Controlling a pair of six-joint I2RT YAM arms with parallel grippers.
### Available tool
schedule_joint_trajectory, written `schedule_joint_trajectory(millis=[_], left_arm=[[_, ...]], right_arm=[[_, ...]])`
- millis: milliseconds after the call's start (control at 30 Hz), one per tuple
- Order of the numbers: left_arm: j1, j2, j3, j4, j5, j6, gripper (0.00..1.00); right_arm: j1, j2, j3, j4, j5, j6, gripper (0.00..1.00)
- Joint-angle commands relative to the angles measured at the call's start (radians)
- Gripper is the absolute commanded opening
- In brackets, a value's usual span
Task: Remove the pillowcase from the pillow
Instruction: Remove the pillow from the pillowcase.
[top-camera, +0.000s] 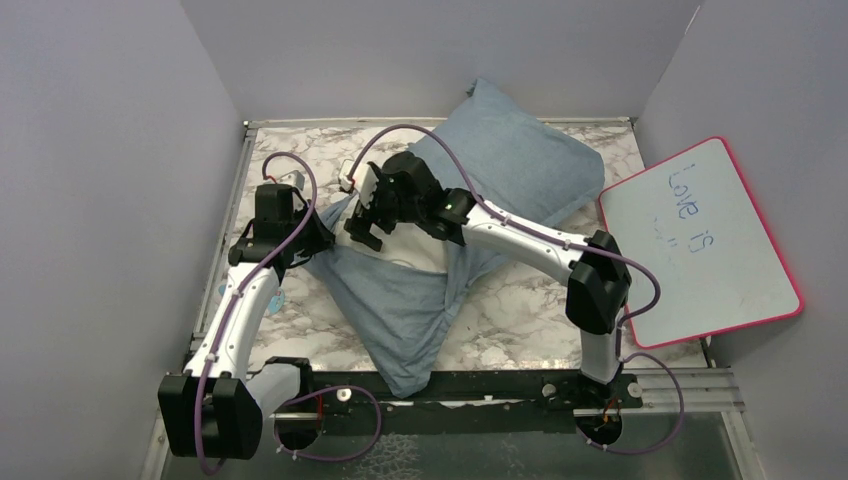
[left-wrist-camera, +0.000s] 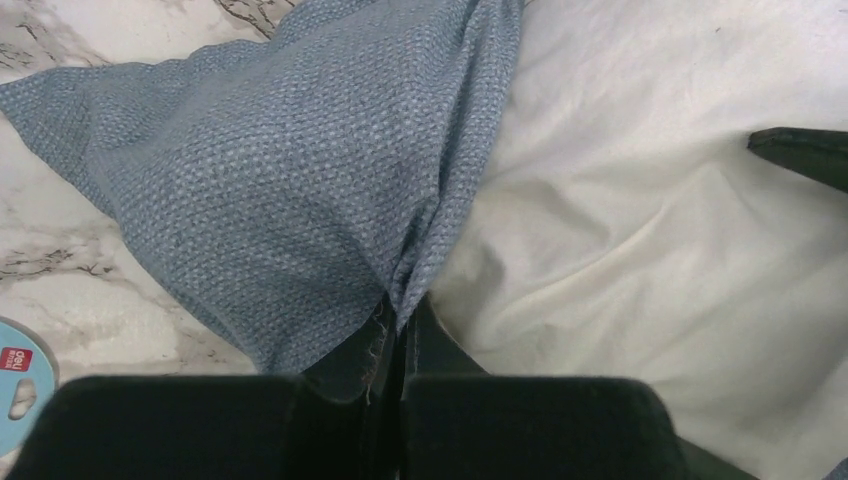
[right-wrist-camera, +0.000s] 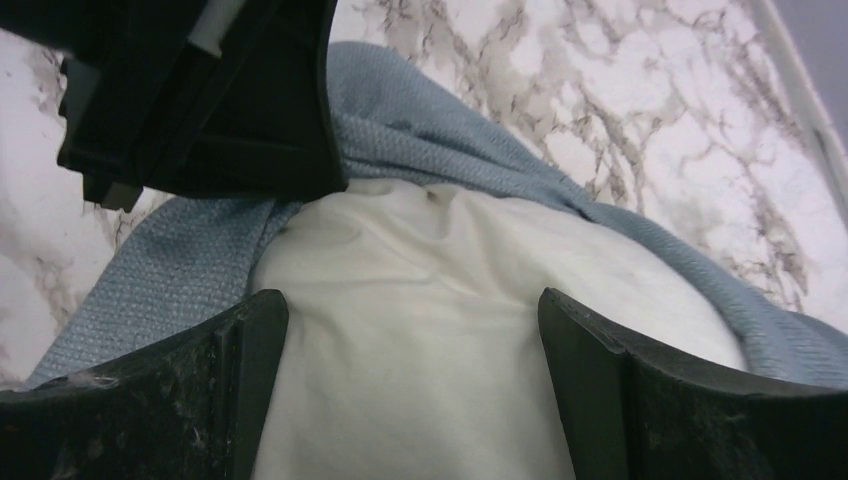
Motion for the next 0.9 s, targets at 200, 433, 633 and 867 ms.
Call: schedule_joint_trajectory(millis=[200, 433, 633, 867], left_arm=[[-0.001, -0.052, -0.005, -0.062, 0.061, -0.005, 0.00], [-0.001, -0.021, 0.003, -0.060, 0.051, -0.009, 0.00], [0.000, -0.007, 0.012, -0.079, -0.037, -0.025, 0.00], [0.019, -0.044, 0.017, -0.126, -0.233, -0.056, 0.00]], right_arm=[[-0.008, 0.077, -0.032, -0.121, -0.057, -0.088, 0.99], [0.078, 0.132, -0.121, -0.159, -0.018, -0.091, 1.00], [0.091, 0.235, -0.114, -0.057, 0.379, 0.001, 0.56], [0.092, -0.021, -0.320, 0.185, 0.457, 0.108, 0.01]])
